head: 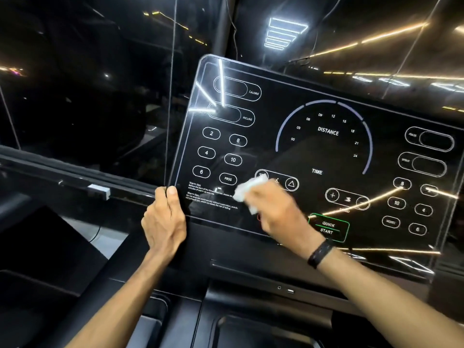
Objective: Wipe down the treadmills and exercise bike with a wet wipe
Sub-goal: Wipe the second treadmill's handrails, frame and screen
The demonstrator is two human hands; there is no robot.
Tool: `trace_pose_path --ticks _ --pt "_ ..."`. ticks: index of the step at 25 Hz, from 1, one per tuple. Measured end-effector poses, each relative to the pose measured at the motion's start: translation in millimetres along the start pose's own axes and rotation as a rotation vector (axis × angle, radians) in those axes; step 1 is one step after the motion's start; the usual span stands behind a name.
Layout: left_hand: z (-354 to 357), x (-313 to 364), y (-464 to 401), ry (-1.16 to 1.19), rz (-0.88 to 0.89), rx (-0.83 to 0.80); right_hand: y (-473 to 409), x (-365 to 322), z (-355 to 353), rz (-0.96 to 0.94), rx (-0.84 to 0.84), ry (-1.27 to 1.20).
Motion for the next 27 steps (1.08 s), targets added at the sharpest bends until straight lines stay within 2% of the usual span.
trace_pose_path --ticks 1,2,3,6,7,8,10,11,12,13,15,16,17,18,20,21,22,23,25,27 --pt "0 -1 0 0.002 0.005 -0.002 3 -8 6 -0.121 -0.121 -0.01" --pt "-1 -2 0 0.004 0.006 0.0 -6 2 0 -0.153 -0.154 -0.01" --pt "-1 -3 -1 0.005 0.002 0.006 -23 22 -14 -0.096 -0.098 0.025" --pt "2 -4 0 0.0 0.004 0.0 -60 68 -63 0.324 0.31 0.102" --pt "1 -5 0 0.007 0.004 0.0 -55 60 -51 0.368 0.342 0.097" --pt "1 -5 0 0.014 0.006 -0.006 -46 38 -25 0.298 0.275 0.078" --pt "2 -7 -1 0.017 0.01 -0.016 -16 -19 30 -0.077 -0.032 0.027" --pt "2 -7 -1 0.016 0.01 -0.019 -9 -27 38 -0.202 -0.137 0.036" --pt "2 -7 -1 0.016 0.009 -0.017 -17 -15 34 -0.239 -0.148 0.052" --pt "1 -6 -1 0.015 0.012 -0.015 -36 6 21 -0.18 -0.067 0.088" --pt "3 -7 -1 0.007 0.015 -0.009 -76 46 -18 0.13 0.237 0.117" --pt "4 -8 -1 0.008 0.013 -0.008 -85 53 -26 0.27 0.338 0.089" --pt "4 -9 -1 0.01 0.013 -0.008 -85 44 -18 0.318 0.371 0.061" --pt "4 -9 -1 0.011 0.011 -0.007 -82 22 3 0.243 0.298 0.03" --pt "3 -9 0 0.013 0.01 -0.003 -58 -35 51 -0.159 -0.029 0.008" --pt "2 -9 0 0.019 0.011 -0.003 -54 -41 59 -0.31 -0.136 0.045" --pt "3 -9 1 0.025 0.009 -0.003 -65 -30 54 -0.36 -0.161 0.057" --pt "3 -10 1 0.027 0.003 -0.002 -88 -9 42 -0.305 -0.097 0.074" --pt "5 -12 0 0.019 -0.006 0.003 -138 34 2 -0.013 0.153 0.08" --pt "6 -13 0 0.023 0.001 0.006 -147 39 -7 0.181 0.293 0.045"
Point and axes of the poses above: each hand's wrist, its own y-axis away from the middle knuckle, its own z-axis out of the palm, x = y × z, the point moved 5 cm from there along -y, towards the middle knuckle, and after that the axes turned 6 degrees about z, right-handed, at the moved point
